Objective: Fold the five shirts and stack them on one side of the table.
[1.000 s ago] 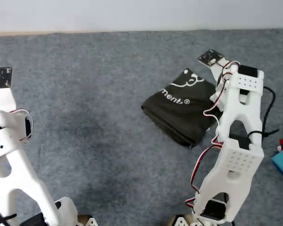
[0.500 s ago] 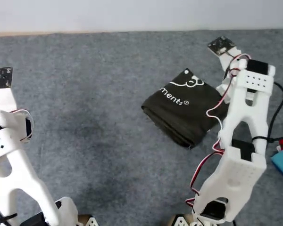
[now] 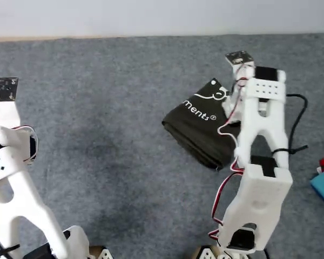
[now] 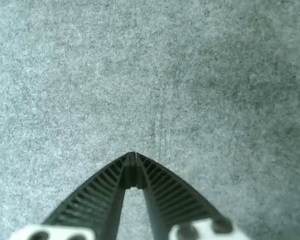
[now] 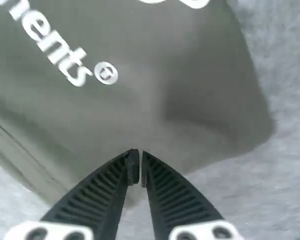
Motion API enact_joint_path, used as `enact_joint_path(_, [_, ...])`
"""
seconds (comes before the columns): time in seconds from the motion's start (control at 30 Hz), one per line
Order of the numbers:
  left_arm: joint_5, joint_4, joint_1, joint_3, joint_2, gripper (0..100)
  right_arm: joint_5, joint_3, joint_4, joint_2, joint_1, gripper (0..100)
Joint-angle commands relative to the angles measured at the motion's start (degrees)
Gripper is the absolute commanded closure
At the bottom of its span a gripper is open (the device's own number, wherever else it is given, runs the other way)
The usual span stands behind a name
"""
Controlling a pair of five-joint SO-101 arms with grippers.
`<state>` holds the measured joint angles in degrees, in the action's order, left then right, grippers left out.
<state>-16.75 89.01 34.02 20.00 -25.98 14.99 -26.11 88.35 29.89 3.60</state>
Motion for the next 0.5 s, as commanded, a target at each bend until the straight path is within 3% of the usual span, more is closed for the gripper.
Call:
enact_joint_path(0.0, [-0.4, 0.0, 0.0, -0.2, -1.3, 100, -15.2, -3.1, -0.4, -5.2, -2.2, 98.8])
enact_joint_path(0.13, [-0.4, 0.0, -0.1, -0.2, -1.3, 100, -30.8, -3.1, -3.1, -7.1, -6.1, 98.6])
enact_joint_path(0.3, [-0.4, 0.0, -0.1, -0.2, -1.3, 100, -44.6, -2.8, -6.6, -5.3, -6.9, 98.3])
enact_joint_path(0.37, [-0.4, 0.0, -0.1, -0.2, -1.3, 100, -47.6, -2.8, -7.3, -4.1, -6.9, 93.5])
enact_joint_path(0.47, [-0.4, -0.3, -0.1, -0.2, -1.2, 100, -51.4, -3.0, -7.3, -2.5, -6.9, 76.9])
